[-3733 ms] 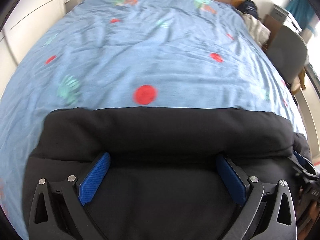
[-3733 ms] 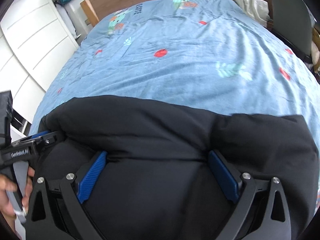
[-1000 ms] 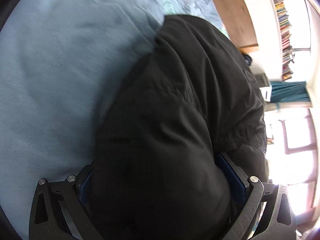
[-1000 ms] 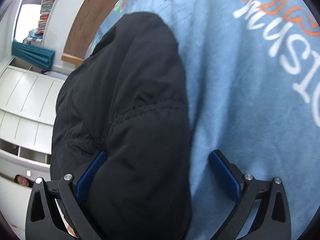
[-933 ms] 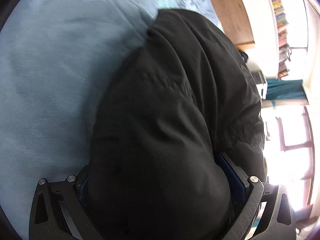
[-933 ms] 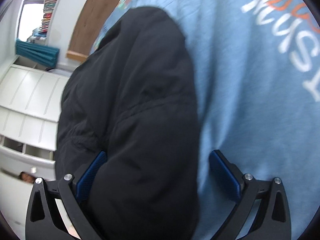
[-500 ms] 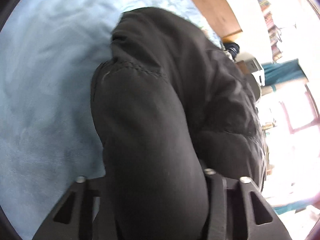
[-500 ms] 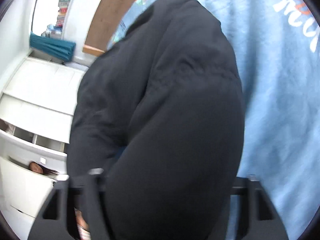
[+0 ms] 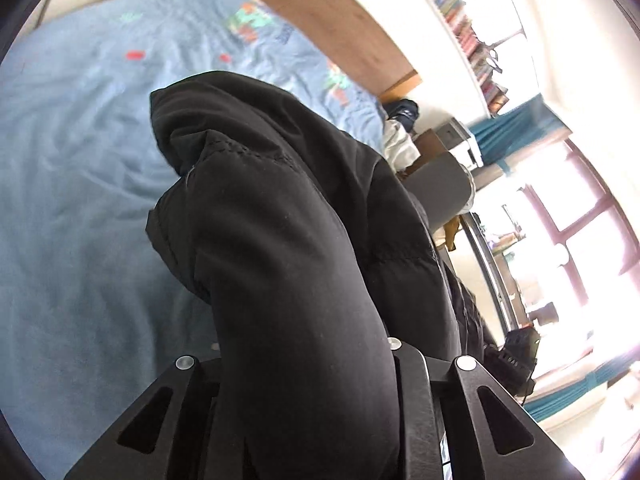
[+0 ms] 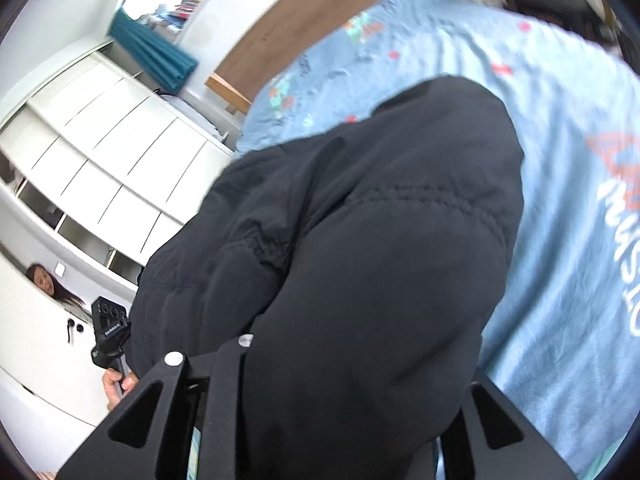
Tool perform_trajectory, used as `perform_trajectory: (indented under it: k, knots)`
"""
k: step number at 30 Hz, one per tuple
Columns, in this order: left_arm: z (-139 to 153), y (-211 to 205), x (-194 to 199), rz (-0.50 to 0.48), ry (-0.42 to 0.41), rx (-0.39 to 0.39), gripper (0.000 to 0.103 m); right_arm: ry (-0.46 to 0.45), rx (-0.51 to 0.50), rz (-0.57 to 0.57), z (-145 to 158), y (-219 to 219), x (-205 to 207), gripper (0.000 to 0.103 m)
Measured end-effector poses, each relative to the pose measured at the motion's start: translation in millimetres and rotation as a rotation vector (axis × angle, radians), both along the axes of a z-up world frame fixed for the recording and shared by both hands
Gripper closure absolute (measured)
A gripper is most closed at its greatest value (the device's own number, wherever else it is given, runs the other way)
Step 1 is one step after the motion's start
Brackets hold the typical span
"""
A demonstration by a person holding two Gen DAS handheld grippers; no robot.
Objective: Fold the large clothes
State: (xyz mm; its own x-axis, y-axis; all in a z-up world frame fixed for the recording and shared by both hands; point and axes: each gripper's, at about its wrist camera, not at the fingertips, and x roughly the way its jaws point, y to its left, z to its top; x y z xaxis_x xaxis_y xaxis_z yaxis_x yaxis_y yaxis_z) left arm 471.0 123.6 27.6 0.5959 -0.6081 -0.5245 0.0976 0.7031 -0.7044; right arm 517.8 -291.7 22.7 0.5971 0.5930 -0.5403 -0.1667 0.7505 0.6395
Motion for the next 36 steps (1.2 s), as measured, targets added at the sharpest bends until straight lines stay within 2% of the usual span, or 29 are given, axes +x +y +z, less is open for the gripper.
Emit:
perform_trajectory:
  k: [3,7,11,15,18,21,23,24,26,28,29,30,31,36]
  knots:
    - [21,-7,-13,-0.014,-0.039,0.015,0.082,-0.039,-0.027,0.01,27,4,-14,0.082]
    - [34,-3,-37,-0.034,-0.082,0.032,0.082,-0.074,-0.05,0.021,54,2,-47,0.082]
    - [42,0,-76,-0.04,-0.111,0.057,0.082,-0.085,-0.059,0.03,64,1,-81,0.082]
    - [23,0,-104,-0.04,-0.097,0.067,0.082,-0.069,-0.042,0.026,47,1,-118,0.082]
    - [-8,8,-116,-0.03,-0.031,0.08,0.082,-0.032,-0.042,0.027,17,-1,-141,0.082]
    - [-49,22,-122,0.021,0.061,0.115,0.08,0.018,-0.045,0.013,-18,-8,-153,0.082]
    - [-70,35,-127,0.066,0.115,0.101,0.072,0.046,-0.032,-0.024,-36,-18,-158,0.081]
    - [-79,42,-127,0.087,0.139,0.094,0.067,0.061,-0.033,-0.045,-46,-25,-160,0.079]
    - [-97,53,-124,0.125,0.198,0.1,0.048,0.099,-0.072,-0.074,-60,-33,-160,0.071]
    - [-105,62,-122,0.143,0.235,0.106,0.039,0.15,-0.134,-0.096,-73,-39,-157,0.047]
    - [-107,64,-121,0.148,0.245,0.102,0.036,0.169,-0.155,-0.102,-77,-41,-156,0.04]
    - [-108,67,-120,0.152,0.252,0.099,0.036,0.183,-0.173,-0.115,-81,-44,-155,0.029]
    - [-107,70,-120,0.155,0.259,0.101,0.035,0.189,-0.182,-0.13,-82,-48,-156,0.023]
    - [-90,94,-123,0.173,0.259,0.105,0.033,0.182,-0.158,-0.203,-75,-75,-169,0.017]
